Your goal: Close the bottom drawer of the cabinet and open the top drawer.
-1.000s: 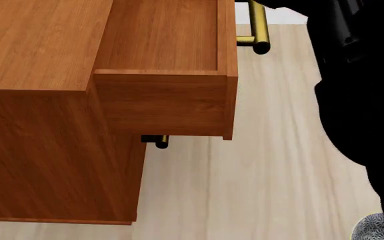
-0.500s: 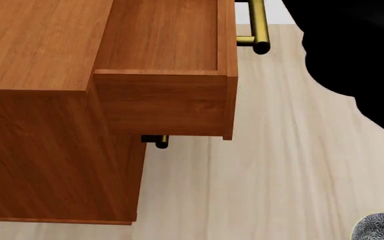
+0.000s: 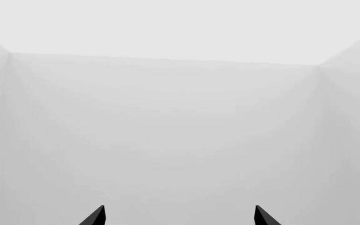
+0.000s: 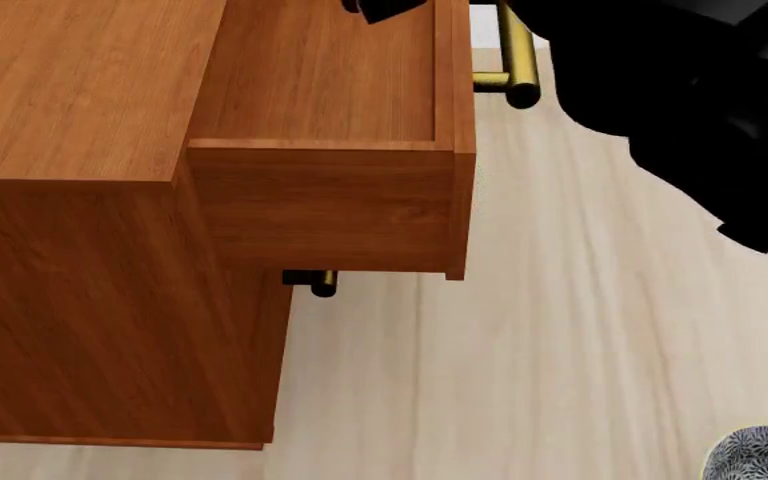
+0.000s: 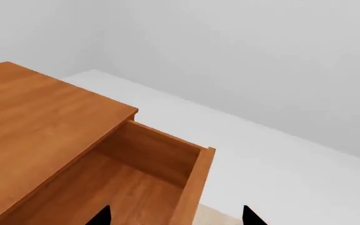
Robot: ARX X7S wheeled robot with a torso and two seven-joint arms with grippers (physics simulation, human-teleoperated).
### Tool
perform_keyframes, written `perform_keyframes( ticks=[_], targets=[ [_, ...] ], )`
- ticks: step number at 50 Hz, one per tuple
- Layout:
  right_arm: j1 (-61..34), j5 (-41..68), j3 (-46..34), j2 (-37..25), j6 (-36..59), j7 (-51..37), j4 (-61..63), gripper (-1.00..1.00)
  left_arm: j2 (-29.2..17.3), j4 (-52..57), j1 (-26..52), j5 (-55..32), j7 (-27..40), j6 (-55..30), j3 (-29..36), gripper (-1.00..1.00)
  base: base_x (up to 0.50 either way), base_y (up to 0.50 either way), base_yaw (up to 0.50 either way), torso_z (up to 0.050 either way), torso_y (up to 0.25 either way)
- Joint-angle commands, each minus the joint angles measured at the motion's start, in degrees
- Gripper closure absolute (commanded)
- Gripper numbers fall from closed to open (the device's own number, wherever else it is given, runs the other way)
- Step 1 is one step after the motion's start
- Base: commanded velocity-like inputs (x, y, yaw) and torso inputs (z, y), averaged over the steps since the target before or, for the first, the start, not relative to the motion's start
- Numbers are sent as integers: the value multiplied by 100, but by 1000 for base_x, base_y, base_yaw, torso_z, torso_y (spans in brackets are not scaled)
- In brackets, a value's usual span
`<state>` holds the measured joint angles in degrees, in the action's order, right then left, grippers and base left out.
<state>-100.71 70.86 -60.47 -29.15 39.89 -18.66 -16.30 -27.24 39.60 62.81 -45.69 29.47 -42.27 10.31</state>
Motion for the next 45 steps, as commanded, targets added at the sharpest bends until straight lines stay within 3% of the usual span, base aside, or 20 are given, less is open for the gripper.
perform_keyframes(
  ticks=[1, 45],
  targets=[
    [-263, -314, -371, 289, 252, 386, -339, -100, -26, 3, 0, -12, 14, 5, 4, -100, 0, 0, 0, 0, 0],
    [-441, -1034, -1520, 644, 956, 1220, -568, -100, -84, -2, 0, -68, 72, 47, 12, -100, 0, 0, 0, 0, 0]
  ],
)
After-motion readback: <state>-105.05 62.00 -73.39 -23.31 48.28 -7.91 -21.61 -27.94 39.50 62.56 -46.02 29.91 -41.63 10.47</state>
